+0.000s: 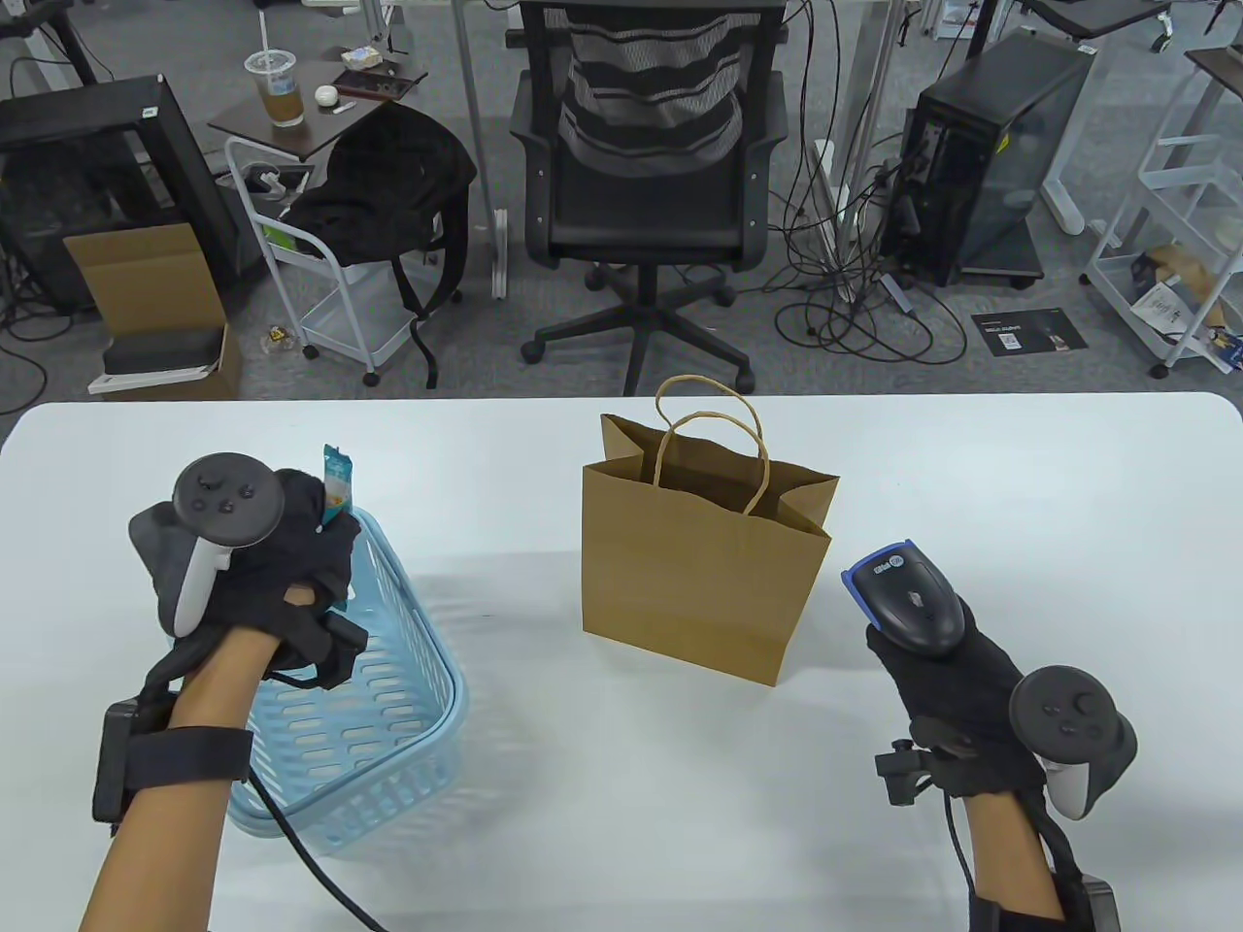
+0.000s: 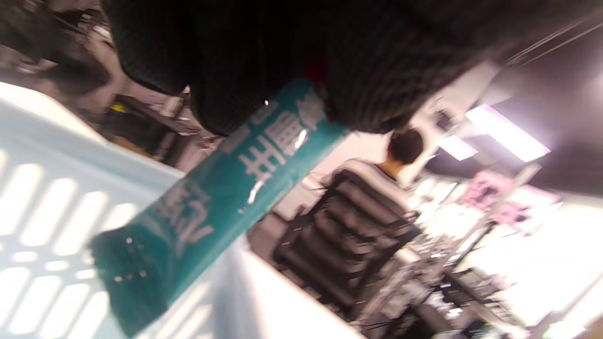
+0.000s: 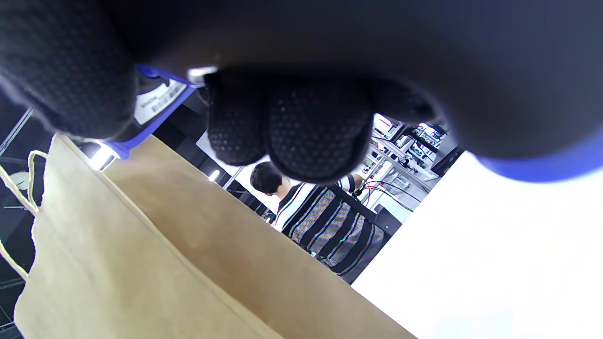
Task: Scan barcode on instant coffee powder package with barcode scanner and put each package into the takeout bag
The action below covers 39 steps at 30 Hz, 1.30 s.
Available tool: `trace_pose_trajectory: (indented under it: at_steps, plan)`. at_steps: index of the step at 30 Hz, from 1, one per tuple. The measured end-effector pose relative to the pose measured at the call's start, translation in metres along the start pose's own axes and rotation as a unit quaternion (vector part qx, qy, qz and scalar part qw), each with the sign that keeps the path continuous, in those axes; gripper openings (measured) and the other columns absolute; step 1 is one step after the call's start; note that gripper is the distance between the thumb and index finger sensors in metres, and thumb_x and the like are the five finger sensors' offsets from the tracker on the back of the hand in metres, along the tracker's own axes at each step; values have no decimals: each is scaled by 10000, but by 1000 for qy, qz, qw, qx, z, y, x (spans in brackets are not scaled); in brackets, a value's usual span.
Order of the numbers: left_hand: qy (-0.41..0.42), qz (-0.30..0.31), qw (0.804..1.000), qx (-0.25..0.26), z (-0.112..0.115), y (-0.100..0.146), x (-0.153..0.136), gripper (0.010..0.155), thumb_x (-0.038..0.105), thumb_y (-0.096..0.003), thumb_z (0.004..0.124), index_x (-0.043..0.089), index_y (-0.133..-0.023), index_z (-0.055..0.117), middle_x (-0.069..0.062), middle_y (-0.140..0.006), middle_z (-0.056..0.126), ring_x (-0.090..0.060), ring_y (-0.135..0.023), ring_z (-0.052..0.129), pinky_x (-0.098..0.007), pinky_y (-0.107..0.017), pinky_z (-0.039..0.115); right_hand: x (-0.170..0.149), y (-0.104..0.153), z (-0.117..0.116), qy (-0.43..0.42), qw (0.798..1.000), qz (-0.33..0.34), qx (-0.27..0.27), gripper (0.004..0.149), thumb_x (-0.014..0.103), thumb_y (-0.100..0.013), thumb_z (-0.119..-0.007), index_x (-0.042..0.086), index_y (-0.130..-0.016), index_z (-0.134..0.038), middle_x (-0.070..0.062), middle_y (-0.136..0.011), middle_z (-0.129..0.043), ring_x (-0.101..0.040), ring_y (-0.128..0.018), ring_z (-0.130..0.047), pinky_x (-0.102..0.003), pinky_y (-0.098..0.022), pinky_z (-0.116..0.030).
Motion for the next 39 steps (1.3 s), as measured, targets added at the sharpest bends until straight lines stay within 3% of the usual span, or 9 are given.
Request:
trace_pose_trajectory:
  at_steps: [3,6,12,18,25,33,39]
  plan:
    - [74,77,994,0,-10,14,23,496,407,-387,839,213,-842,803,13,-1045,689,-281,-908,925,-498,-720,751,0,0,0,1,1000,-1,0,571,548,-452,-946,221,-895,-793,23,-621,-1049,-185,-443,-1081,-405,-430,-887]
    - [158,170,973,12,-18,35,48,495,389,-392,827,212,-853,792,9,-1052,675,-275,-898,919,-520,-712,735,0,0,0,2,1000,0,0,569,547,-452,-946,222,-893,-794,22,-621,-1049,-185,-443,-1080,-406,-430,-887]
    - [216,253,943,15,-10,72,81,484,377,-396,823,216,-852,804,2,-1043,693,-243,-882,929,-509,-711,737,1,0,1,1,1000,4,-3,570,548,-452,-946,222,-894,-794,24,-621,-1049,-185,-444,-1080,-406,-431,-886]
    - [266,271,925,-3,18,88,99,461,371,-406,819,199,-834,823,-2,-1027,716,-248,-865,939,-514,-699,742,1,1,1,-2,1000,4,-5,569,547,-451,-947,224,-893,-793,23,-622,-1048,-185,-444,-1080,-406,-432,-885]
    - [345,254,902,-49,71,103,115,438,361,-405,829,179,-804,839,-1,-1006,737,-260,-840,950,-520,-693,741,1,1,7,-20,1000,1,-18,572,546,-451,-946,223,-896,-789,24,-624,-1046,-186,-449,-1078,-406,-437,-884]
    - [346,236,907,-51,141,116,110,428,360,-409,820,181,-795,866,3,-995,761,-254,-817,967,-509,-682,755,2,2,10,-45,999,7,-24,575,545,-452,-946,223,-899,-784,27,-622,-1045,-182,-446,-1077,-404,-437,-883]
    - [338,223,913,-47,178,122,92,424,363,-405,826,185,-786,880,8,-986,773,-244,-804,977,-501,-676,763,10,3,7,-69,997,27,-12,581,548,-451,-947,222,-903,-783,27,-616,-1046,-181,-439,-1077,-404,-433,-883]
Point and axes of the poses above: the tracker on the back of each hand, its own x axis roughly to the thumb side, its own y axis roughly from the fingertips to the wrist, z = x × y, the point moved 5 cm from there along -y, roughly from the wrist to the fingertips
